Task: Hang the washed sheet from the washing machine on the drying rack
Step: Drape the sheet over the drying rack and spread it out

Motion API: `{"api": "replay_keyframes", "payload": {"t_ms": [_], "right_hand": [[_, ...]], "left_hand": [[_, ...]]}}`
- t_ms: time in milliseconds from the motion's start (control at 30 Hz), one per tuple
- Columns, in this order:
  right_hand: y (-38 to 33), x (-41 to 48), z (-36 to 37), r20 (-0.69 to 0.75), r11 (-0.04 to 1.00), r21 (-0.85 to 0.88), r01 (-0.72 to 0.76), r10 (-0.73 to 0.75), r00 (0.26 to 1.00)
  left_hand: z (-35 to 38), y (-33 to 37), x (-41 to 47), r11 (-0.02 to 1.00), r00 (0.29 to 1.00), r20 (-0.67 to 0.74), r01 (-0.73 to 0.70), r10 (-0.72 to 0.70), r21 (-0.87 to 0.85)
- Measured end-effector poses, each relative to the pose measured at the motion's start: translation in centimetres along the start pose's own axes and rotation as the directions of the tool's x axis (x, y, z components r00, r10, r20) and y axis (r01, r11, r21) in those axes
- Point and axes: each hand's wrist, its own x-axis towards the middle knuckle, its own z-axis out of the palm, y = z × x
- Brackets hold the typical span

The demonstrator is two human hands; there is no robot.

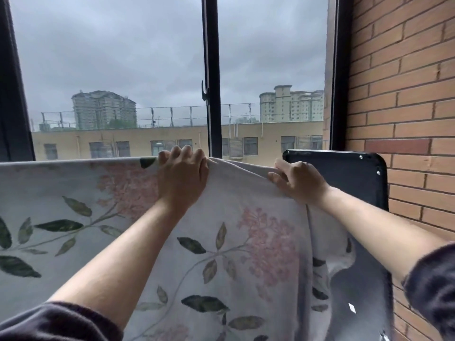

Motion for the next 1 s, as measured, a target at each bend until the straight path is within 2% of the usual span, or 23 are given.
{"api": "replay_keyframes", "payload": {"t_ms": [67,100,167,233,267,367,433,533,667,733,800,867,900,967,1000], "right_hand": [[0.9,0.1,-0.7,0.121,0.962,-0.172,0.214,-0.195,0.973],[1.3,0.3,-1.0,0.232,0.939,-0.234,0.251,-0.197,0.953],[2.2,0.5,-2.0,0.469,0.936,-0.329,0.127,0.045,0.882],[3.1,-0.1,-2.9,0.598,0.885,-0.466,-0.010,0.323,0.733],[3.5,-0.4,-3.2,0.597,0.859,-0.509,-0.055,0.398,0.697],[4.1,-0.9,-3.7,0.539,0.821,-0.544,-0.174,0.501,0.677],[4.6,-0.9,-5.0,0.439,0.789,-0.544,-0.287,0.559,0.704],[6.0,-1.3,-6.1,0.259,0.750,-0.455,-0.479,0.627,0.735],[5.4,-3.0,-5.6,0.103,0.712,-0.366,-0.599,0.670,0.735],[5.3,-4.0,-6.0,0.024,0.751,-0.363,-0.551,0.599,0.800],[6.0,-5.4,-7.1,0.032,0.827,-0.371,-0.422,0.466,0.884],[6.7,-7.1,-8.7,0.094,0.885,-0.404,-0.232,0.292,0.952],[7.0,-7.8,-9.6,0.146,0.894,-0.440,-0.091,0.172,0.974],[7.6,-8.9,-11.0,0.247,0.854,-0.495,0.161,-0.039,0.968],[7.7,-9.3,-11.6,0.315,0.828,-0.518,0.214,-0.048,0.948]], "left_hand": [[0.0,0.2,0.1,1.000,1.000,-0.003,-0.010,0.010,0.005],[-0.1,0.3,0.2,1.000,1.000,0.008,-0.013,0.013,0.006],[-0.1,0.5,0.2,1.000,0.999,0.032,-0.011,0.010,0.012],[-0.1,0.5,0.3,1.000,0.999,0.040,-0.009,0.009,0.022],[-0.2,0.5,0.3,1.000,0.999,0.050,-0.017,0.015,0.023],[-0.2,0.4,0.3,0.999,0.996,0.083,-0.027,0.023,0.046],[-0.3,0.3,0.2,0.999,0.994,0.107,-0.023,0.018,0.043],[-0.6,-0.2,0.0,0.999,0.994,0.109,-0.011,0.006,0.044],[-0.5,-0.5,0.0,0.999,0.995,0.103,-0.006,0.002,0.038],[-0.4,-0.4,0.0,0.999,0.995,0.100,-0.005,0.001,0.033],[-0.3,-0.6,0.0,1.000,0.996,0.094,-0.006,0.003,0.025],[-0.2,-0.8,0.0,1.000,0.996,0.085,-0.011,0.009,0.025],[-0.2,-0.8,0.1,1.000,0.997,0.081,-0.014,0.012,0.023],[-0.2,-0.5,0.1,1.000,0.997,0.078,-0.012,0.011,0.018],[-0.2,-0.2,0.1,1.000,0.997,0.080,-0.012,0.011,0.010]]}}
